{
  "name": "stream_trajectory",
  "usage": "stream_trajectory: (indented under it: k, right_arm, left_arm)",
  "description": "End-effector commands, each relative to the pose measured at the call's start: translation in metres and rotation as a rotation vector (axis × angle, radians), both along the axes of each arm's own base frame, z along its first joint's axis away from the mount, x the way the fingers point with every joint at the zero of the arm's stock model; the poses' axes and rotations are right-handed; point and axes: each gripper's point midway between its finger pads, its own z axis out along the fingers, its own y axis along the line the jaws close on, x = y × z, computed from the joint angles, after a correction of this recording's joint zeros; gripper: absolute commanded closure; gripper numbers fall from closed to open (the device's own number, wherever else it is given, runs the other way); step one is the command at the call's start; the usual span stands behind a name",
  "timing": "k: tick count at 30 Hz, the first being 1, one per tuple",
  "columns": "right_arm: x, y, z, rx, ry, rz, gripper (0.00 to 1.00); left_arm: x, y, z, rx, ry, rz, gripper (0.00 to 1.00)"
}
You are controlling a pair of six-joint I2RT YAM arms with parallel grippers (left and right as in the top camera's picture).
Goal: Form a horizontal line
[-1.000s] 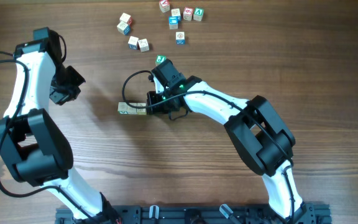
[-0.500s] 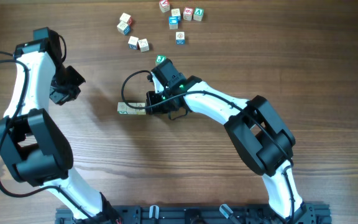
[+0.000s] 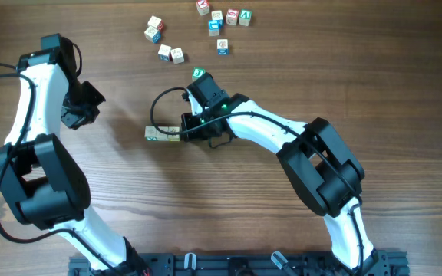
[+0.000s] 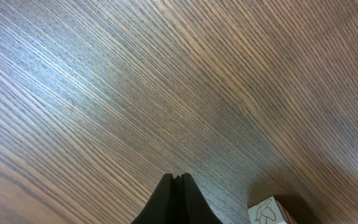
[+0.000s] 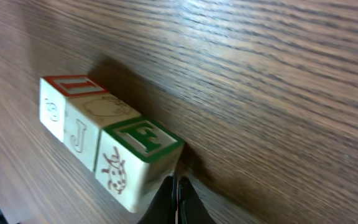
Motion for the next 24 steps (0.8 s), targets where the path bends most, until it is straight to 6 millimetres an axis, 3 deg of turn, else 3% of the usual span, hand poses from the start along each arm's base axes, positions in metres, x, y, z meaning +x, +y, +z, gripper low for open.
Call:
stream_trajectory:
  k: [1,24]
  right_arm:
    - [0.0004,-0.0042,-0.0108,-0.036,-0.012,0.002,0.95]
    - [-0.004,0.0006,-0.0098,-0.005,0.02,0.006,0.96]
  left_arm:
    - [0.0033,0.0033,0.0101,0.023,-0.028,0.013,0.96]
    - [0.0033,0.0033,0.0101,0.023,-0.028,0.013,0.96]
